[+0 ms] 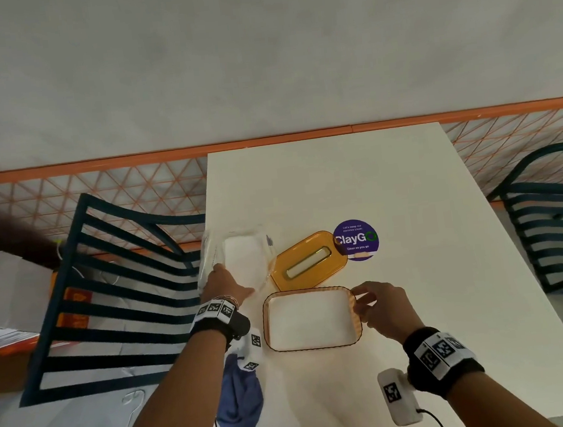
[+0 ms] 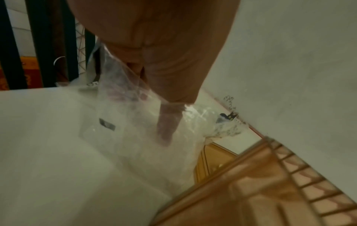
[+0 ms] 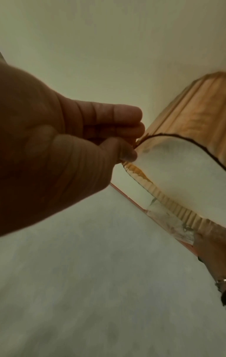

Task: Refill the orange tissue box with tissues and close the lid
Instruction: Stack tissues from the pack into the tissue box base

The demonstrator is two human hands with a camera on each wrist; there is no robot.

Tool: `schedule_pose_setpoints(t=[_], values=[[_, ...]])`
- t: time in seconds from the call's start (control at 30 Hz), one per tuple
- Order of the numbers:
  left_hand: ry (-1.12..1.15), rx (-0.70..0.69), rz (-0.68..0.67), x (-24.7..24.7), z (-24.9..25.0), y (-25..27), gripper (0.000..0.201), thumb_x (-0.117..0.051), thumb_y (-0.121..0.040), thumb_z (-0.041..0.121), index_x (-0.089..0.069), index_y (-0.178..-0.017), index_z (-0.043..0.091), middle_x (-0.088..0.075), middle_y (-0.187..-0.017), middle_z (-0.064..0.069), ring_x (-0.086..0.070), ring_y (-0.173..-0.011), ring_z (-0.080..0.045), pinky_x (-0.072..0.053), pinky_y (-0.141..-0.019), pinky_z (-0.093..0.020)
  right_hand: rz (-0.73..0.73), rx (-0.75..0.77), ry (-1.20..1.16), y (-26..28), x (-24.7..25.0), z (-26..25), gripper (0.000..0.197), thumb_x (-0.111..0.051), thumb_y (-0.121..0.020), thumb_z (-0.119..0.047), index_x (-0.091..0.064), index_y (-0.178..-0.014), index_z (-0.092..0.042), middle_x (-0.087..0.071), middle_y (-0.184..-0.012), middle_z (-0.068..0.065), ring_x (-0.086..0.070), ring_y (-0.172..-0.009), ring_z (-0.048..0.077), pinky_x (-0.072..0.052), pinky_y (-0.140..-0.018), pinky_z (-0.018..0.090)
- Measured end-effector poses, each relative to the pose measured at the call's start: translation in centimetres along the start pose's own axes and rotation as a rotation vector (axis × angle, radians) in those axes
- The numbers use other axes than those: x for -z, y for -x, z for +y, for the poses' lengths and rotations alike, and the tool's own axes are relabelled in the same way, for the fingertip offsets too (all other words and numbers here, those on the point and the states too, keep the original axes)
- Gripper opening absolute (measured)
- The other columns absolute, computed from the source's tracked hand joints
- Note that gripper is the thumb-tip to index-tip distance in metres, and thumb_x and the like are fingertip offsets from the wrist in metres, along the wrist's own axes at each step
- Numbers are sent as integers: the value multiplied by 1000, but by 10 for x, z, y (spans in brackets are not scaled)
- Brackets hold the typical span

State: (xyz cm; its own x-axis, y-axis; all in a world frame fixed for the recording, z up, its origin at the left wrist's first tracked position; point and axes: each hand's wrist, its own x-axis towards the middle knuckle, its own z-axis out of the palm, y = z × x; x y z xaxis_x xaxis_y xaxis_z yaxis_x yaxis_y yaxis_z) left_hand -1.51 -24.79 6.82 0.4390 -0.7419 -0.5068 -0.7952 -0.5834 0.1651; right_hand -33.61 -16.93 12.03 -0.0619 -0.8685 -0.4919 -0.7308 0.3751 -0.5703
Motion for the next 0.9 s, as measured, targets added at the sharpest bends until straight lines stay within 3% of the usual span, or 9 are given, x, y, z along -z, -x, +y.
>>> schedule_pose_setpoints(t=[0.17,0.33,0.47,0.57,0.67,0.77,0.9], values=[[-7,66,38,-2,4,-1,105,-95,-61,45,-40,-142,8,-53,-144,-14,-52,-133,-39,-48,-107,-54,-24,-26,-17,-1,1,-1,37,-66,-83,6,-74,-111,-17,-74,-82,-5,-69,-69,11,-58,-56,22],[0,74,52,2,8,3,96,-95,-64,41,-45,-139,8,-55,-142,-13,-52,-133,-38,-49,-106,-52,-19,-22,20,-2,-1,-4,40,-64,-82,9,-73,-110,-17,-73,-78,-8,-69,-69,9,-61,-65,27],[121,106,31,4,9,5,75,-90,-73,35,-54,-134,10,-62,-133,-14,-58,-124,-37,-53,-97,-50,-11,-23,26,-3,-1,-4,38,-65,-83,8,-73,-110,-18,-74,-80,-7,-69,-70,9,-61,-67,27],[259,67,-12,8,6,8,51,-82,-81,35,-68,-123,9,-67,-126,-15,-58,-120,-37,-51,-100,-48,-9,-14,35,-3,-1,-4,37,-67,-83,6,-73,-110,-18,-73,-79,-8,-69,-70,7,-57,-64,22],[465,25,-22,20,4,17,38,-79,-80,35,-73,-111,13,-72,-114,-9,-64,-107,-32,-55,-94,-43,5,3,77,-4,0,-5,34,-74,-84,-6,-74,-114,-20,-73,-87,-11,-67,-77,4,-54,-71,17],[681,-32,36,39,4,37,34,-80,-78,29,-74,-109,18,-72,-102,-2,-66,-100,-27,-55,-82,-36,37,16,63,-3,4,-11,44,-84,-79,-23,-69,-120,-25,-71,-107,-9,-67,-90,10,-57,-86,28],[791,-235,-23,70,-1,80,19,-84,-77,20,-75,-94,24,-75,-91,3,-70,-90,-21,-57,-72,-34,-30,122,-85,4,15,-30,72,-93,-65,-45,-59,-128,-33,-63,-118,-15,-64,-99,8,-50,-78,20]])
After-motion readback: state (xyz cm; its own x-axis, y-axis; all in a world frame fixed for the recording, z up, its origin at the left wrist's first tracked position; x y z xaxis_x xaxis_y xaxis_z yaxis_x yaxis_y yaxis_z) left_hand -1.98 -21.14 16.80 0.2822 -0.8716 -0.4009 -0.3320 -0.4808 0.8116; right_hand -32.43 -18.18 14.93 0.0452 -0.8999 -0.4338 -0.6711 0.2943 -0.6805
